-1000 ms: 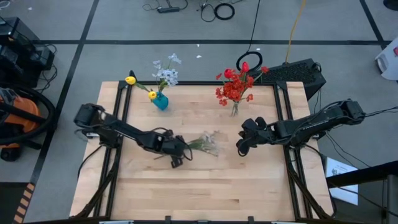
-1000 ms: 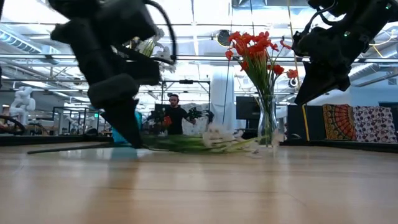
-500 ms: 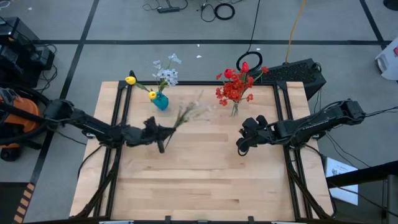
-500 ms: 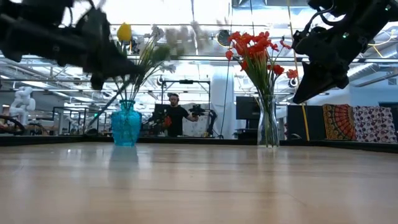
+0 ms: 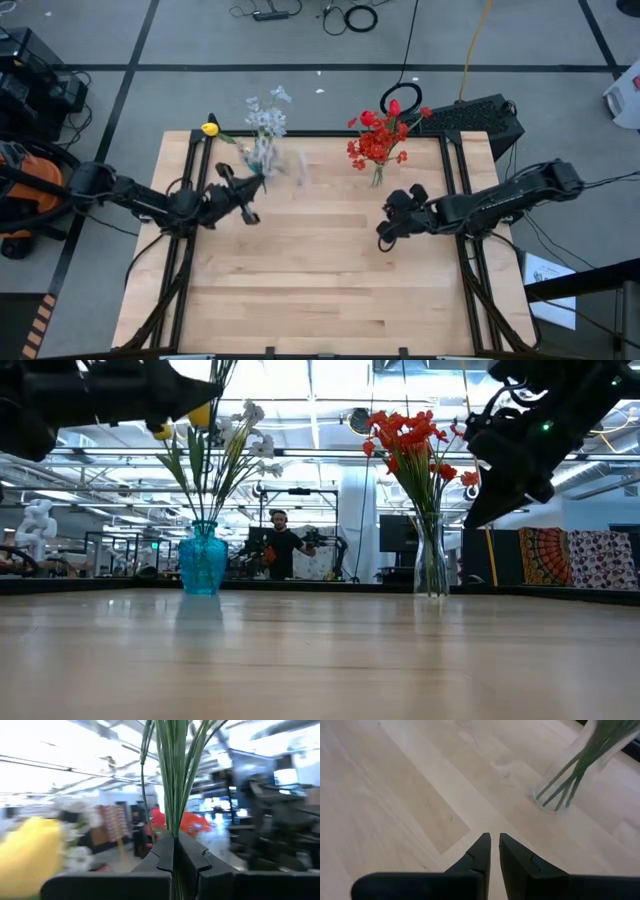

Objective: Sort flowers into vase by color
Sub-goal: Put the white flowers into the blue vase

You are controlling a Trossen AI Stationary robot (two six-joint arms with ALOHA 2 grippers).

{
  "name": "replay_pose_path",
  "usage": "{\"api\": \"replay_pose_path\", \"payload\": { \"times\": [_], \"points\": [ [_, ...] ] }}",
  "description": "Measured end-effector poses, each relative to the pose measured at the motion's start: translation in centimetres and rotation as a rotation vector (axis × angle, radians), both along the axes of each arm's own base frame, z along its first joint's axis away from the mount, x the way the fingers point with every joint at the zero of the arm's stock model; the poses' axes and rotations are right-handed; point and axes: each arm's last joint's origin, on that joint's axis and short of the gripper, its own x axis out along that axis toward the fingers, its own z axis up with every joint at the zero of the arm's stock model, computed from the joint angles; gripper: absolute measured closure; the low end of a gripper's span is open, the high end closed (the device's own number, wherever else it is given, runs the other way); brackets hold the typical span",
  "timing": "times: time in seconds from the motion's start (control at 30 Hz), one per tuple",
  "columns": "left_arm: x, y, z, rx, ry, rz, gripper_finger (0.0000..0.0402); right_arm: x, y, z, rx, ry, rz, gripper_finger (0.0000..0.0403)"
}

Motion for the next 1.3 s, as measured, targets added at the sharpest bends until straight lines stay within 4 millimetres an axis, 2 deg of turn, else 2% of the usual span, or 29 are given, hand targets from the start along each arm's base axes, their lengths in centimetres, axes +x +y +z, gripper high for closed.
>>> {"api": "replay_pose_path", "payload": {
  "times": [0.3, 0.6, 0.97, 1.3],
  "points": [
    [0.1, 4.1, 0.9, -0.033, -0.033, 0.276, 0.0395, 0.9, 0.2, -1.5, -0.017, 0.067, 0.005, 0.0371],
    [-0.4, 8.0, 0.7, 0.036, 0.009, 0.372, 0.0395, 1.6, 0.3, -2.4, -0.024, 0.078, 0.013, 0.0371],
    [-0.6, 10.5, -0.4, 0.057, 0.088, 0.428, 0.0395, 2.1, 0.4, -2.2, -0.043, 0.046, 0.051, 0.0371],
    [-0.4, 12.3, -2.5, -0.09, 0.114, 0.444, 0.0395, 2.1, 0.4, -2.2, -0.046, 0.051, 0.057, 0.0371]
  ]
}}
